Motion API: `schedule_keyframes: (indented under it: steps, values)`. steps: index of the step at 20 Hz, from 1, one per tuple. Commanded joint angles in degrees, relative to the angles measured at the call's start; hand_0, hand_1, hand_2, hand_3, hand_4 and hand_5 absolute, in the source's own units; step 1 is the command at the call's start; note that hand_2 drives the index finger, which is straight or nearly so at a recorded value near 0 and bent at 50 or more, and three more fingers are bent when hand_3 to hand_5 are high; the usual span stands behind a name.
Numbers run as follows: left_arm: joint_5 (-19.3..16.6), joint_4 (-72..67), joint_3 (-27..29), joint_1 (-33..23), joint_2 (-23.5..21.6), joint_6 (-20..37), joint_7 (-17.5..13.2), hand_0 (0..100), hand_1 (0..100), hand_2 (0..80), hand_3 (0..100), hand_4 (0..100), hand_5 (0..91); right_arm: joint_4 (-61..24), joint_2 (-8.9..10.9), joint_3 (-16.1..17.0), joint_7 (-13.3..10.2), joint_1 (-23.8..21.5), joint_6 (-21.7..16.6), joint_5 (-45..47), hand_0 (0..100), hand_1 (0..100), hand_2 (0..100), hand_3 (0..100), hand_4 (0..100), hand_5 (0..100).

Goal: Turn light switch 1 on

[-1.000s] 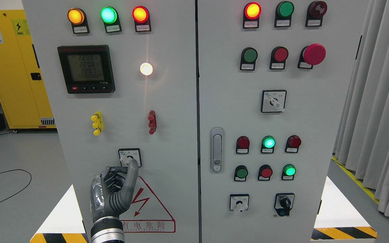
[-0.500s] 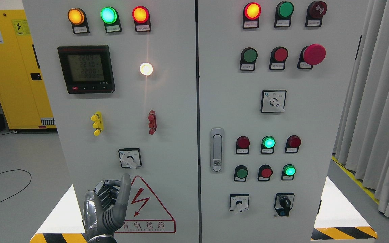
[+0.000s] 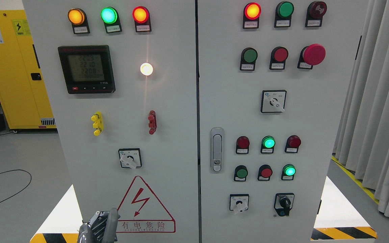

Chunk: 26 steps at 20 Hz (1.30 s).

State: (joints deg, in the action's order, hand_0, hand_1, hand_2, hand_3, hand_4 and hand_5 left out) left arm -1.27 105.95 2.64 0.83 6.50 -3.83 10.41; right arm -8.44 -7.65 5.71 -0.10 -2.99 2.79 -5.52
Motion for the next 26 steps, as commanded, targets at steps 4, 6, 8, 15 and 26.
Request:
schedule_keyframes:
  steps: [4,6,8,15,26]
  values:
    - [1.4,-13.8,6.1,-10.6,-2.4,7.1,-6.8,12,28,50.5,88,86,71.8,0.0,0.00,0.0,0.0,0.0,0.0,0.0,0,50,4,0,0,0]
    - [1.4,-18.1,6.1,-12.2,-2.8,10.7,-8.6,12,27,41.2,72,68,45.2,0.0,0.00,0.0,0.0,0.0,0.0,0.0,0,50,4,0,0,0]
    - [2.1,-23.2,6.1,-14.0,-3.4,13.5,-9.6,12,26,37.7,68,63,36.9,0.0,0.00,0.0,0.0,0.0,0.0,0.0,0,50,4,0,0,0]
    - [5.8,-52.9,6.1,-14.4,-3.6,21.8,-12.3,10,24,30.7,56,49,14.0,0.0,0.00,0.0,0.0,0.0,0.0,0.0,0,50,4,0,0,0]
    - [4.3,-83.4,4.7,-13.2,-3.6,19.0,-14.0,8,22,0.0,18,22,0.0,0.0,0.00,0.0,0.0,0.0,0.0,0.0,0,50,4,0,0,0]
